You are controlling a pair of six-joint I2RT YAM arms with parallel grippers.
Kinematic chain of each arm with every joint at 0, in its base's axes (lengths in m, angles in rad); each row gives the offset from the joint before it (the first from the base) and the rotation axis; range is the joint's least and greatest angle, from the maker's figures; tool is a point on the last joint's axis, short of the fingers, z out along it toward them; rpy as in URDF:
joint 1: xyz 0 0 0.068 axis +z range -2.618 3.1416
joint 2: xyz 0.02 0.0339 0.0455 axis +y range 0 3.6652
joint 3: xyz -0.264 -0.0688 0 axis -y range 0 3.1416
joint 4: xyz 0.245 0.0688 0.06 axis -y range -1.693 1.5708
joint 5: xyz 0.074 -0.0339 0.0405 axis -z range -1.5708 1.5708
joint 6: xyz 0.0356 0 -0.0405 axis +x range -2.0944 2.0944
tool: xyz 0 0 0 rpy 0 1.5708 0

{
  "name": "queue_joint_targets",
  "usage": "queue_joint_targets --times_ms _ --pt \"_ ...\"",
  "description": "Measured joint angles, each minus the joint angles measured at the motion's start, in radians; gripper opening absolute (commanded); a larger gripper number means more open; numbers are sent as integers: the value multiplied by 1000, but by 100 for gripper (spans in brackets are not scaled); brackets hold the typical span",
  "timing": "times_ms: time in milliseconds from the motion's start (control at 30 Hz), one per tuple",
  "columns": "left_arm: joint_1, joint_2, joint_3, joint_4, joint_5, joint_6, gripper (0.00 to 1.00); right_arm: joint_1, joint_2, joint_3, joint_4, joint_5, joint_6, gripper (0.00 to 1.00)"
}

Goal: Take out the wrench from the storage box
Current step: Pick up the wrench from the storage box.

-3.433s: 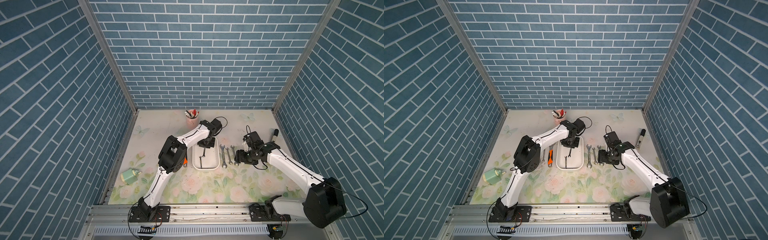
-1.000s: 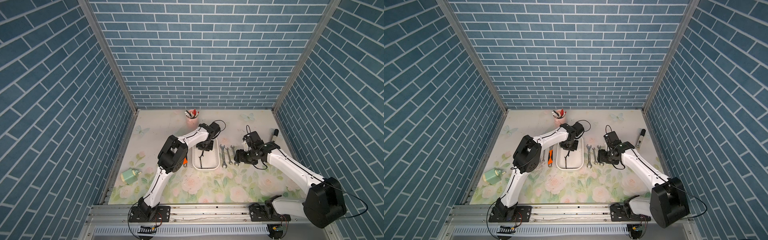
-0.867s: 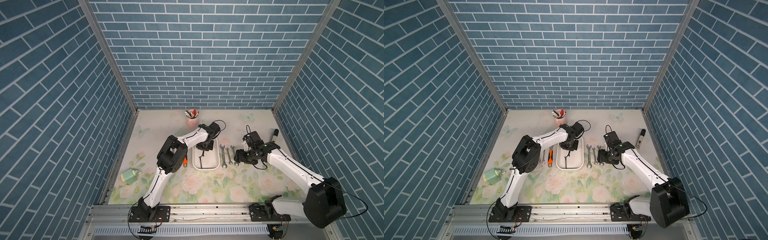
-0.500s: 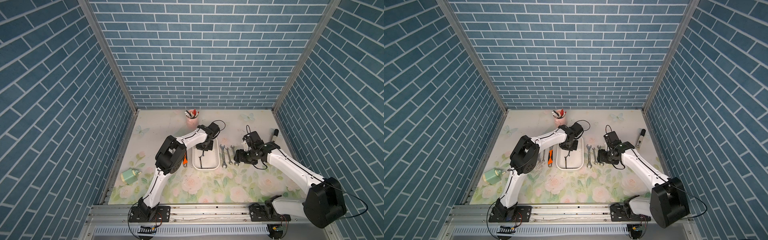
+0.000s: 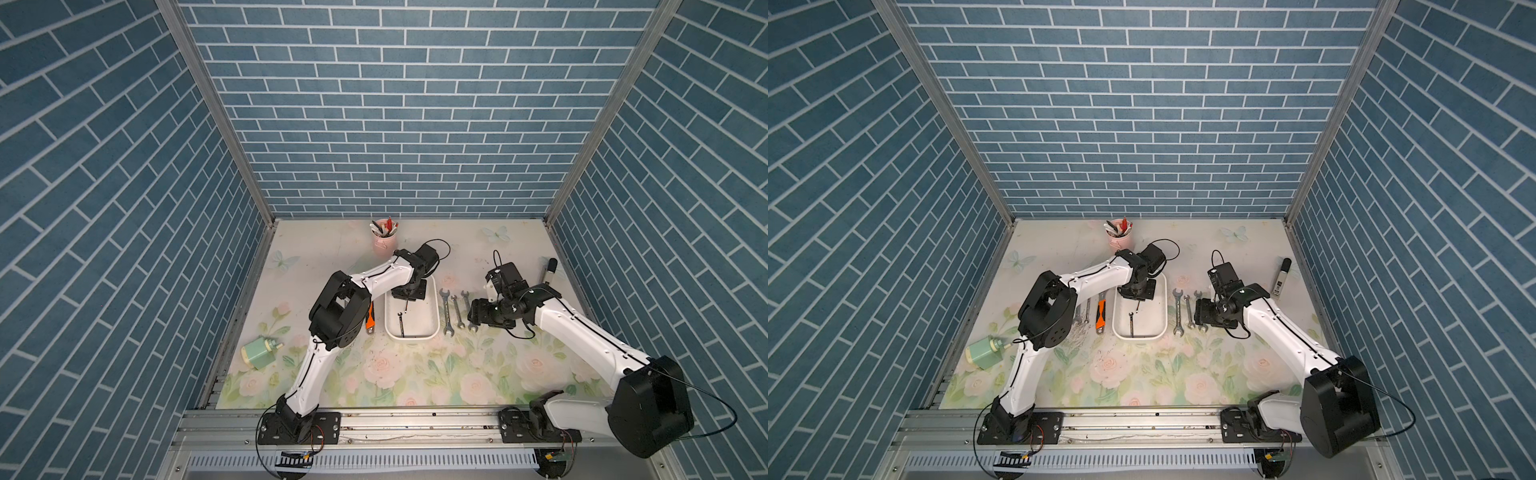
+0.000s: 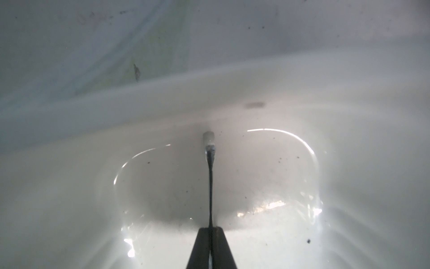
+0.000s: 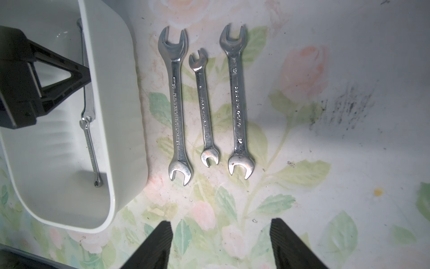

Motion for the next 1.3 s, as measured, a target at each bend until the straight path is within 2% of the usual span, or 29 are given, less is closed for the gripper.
queue_joint_targets --times_ms 133,267,333,467,567,700,767,1133,1300 --pt "0 0 0 0 -1 0 1 0 0 0 0 0 0 71" --pt "0 0 -3 4 -2 -1 8 0 0 0 0 0 0 71" --pt "0 0 -4 6 -3 -3 4 0 0 0 0 0 0 71" --pt "0 0 -7 13 -4 -4 7 0 -1 0 0 0 0 71" --pt "0 0 -7 14 -4 -5 16 0 -3 0 0 0 0 71" --pt "1 10 -15 35 -7 -10 14 0 -4 0 0 0 0 71" --pt "2 10 -16 43 -8 -9 0 0 -4 0 0 0 0 71" --pt "2 5 -16 42 -13 -16 0 0 -4 0 0 -1 0 71" --pt "4 -23 -16 -15 -23 -16 0 0 -4 1 -1 -2 0 71"
